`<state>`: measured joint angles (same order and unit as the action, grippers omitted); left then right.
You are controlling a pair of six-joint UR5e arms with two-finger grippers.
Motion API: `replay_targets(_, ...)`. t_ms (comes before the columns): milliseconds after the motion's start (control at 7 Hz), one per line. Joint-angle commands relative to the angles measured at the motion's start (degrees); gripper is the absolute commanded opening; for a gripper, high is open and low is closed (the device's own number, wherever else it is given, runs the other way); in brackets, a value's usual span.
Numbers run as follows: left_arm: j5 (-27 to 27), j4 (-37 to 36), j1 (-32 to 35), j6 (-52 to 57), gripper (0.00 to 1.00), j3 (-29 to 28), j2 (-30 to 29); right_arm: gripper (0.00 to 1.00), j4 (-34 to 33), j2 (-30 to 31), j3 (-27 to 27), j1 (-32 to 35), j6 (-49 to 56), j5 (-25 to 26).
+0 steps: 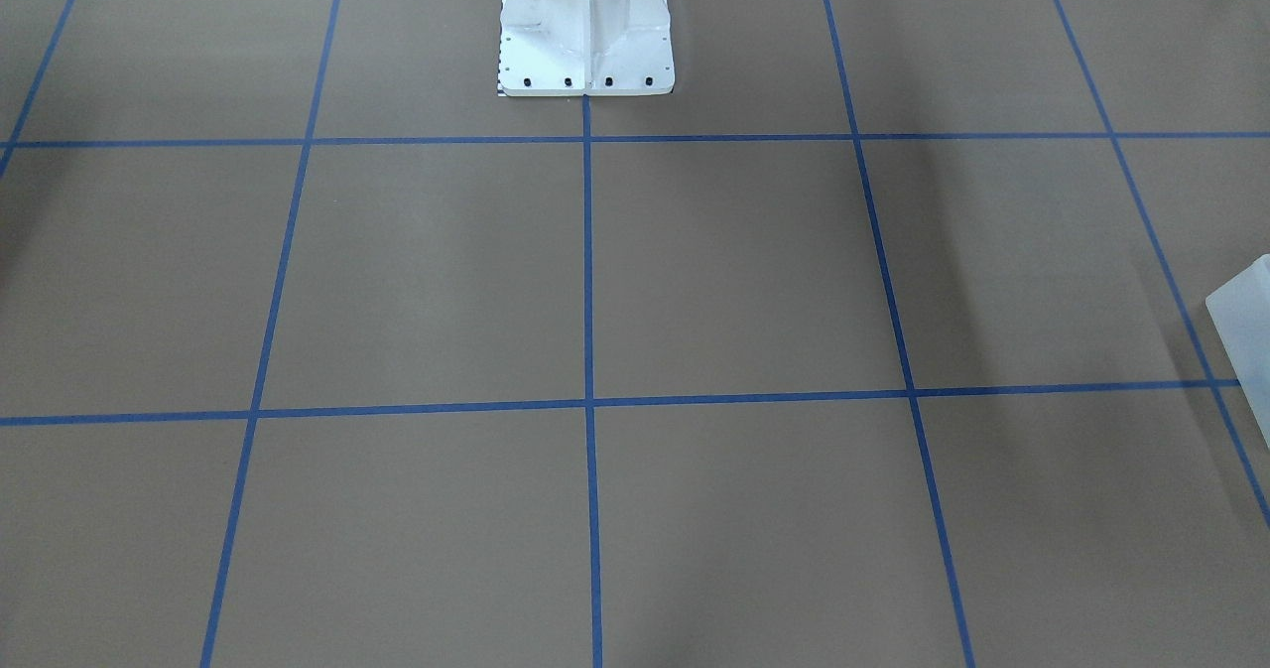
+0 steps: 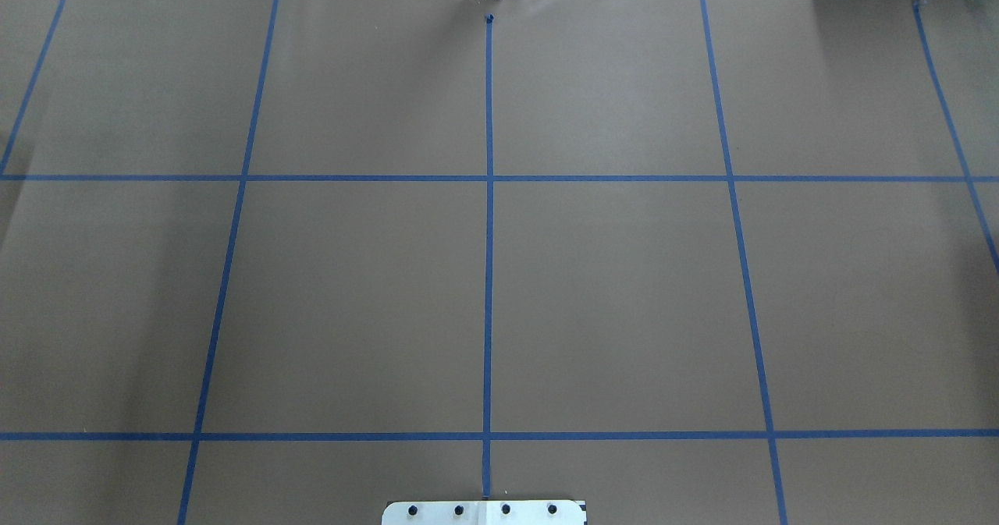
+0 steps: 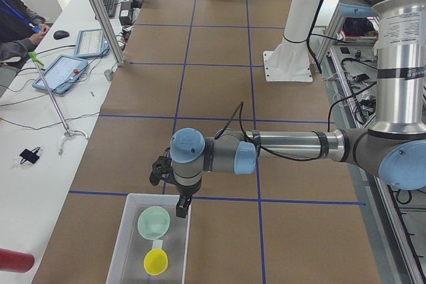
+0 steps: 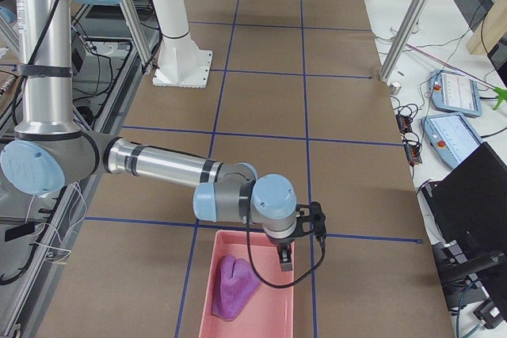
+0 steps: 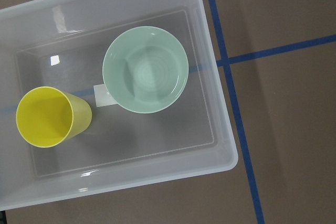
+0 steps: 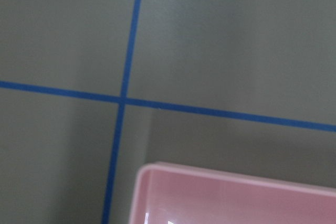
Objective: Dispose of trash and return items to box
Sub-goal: 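Carry the purple cloth with the right gripper and drop it into the pink bin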
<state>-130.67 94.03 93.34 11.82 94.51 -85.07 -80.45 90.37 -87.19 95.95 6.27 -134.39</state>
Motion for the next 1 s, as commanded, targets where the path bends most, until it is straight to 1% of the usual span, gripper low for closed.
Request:
replay_targets(0,0.0,0.6,0.0,0.0,0.98,0.1,0.6,1.0,-4.2,-3.6,-4.5,-7.6,-12.7,0.4)
replay_targets(143,-0.1,0.6,0.0,0.0,0.98,0.2,0.6,1.0,-3.6,0.9,-6.3,-7.7,-12.3,0.4)
replay_targets(286,-0.1,0.7,0.0,0.0,0.98,0.2,0.6,1.0,-2.6,7.1,-9.4,-8.7,-11.9,3.7)
replay_targets(429,-0.2,0.7,0.0,0.0,0.98,0.2,0.6,1.0,-0.5,9.7,-9.5,-9.2,-11.2,6.3)
replay_targets(857,-0.2,0.5,0.0,0.0,0.98,0.3,0.6,1.0,-0.6,10.6,-9.7,-9.8,-11.1,5.9)
